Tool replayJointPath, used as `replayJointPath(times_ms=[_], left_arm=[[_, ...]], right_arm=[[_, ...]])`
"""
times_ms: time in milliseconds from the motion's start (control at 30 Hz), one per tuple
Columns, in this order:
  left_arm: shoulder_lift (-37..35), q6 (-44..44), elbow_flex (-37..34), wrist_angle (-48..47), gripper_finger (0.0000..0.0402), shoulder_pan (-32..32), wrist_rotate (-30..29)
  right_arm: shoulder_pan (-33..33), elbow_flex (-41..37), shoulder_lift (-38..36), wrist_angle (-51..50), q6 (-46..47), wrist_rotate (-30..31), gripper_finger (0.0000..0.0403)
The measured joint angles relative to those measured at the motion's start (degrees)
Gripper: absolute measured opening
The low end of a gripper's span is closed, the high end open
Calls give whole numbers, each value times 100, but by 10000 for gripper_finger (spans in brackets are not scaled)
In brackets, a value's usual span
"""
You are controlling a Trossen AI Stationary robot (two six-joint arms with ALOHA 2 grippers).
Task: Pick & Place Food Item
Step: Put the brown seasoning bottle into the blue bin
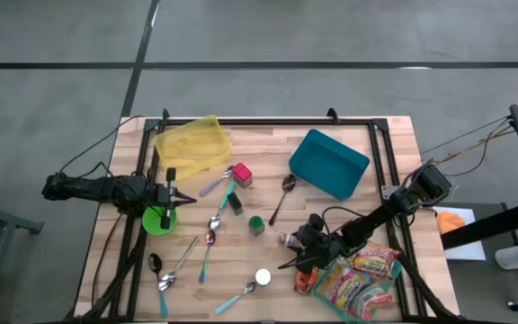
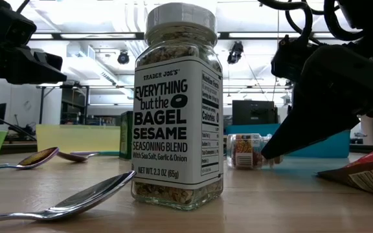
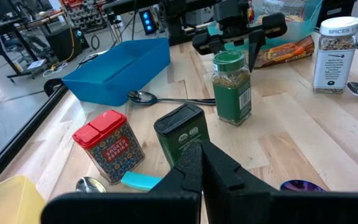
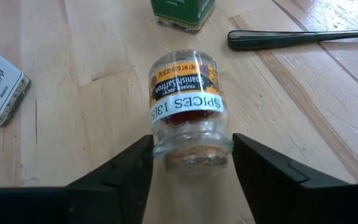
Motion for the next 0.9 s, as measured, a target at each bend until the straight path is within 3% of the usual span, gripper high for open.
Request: replayJointPath(times_ms=[200,467,900], left_arm=[[0,0,1,0,0,0,0],[0,0,0,0,0,0,0],[0,0,0,0,0,0,0]], right_arm=[[-2,0,0,0,0,16,175],[0,0,0,21,-165,14,201],[0,0,0,61,-275,-8,196]])
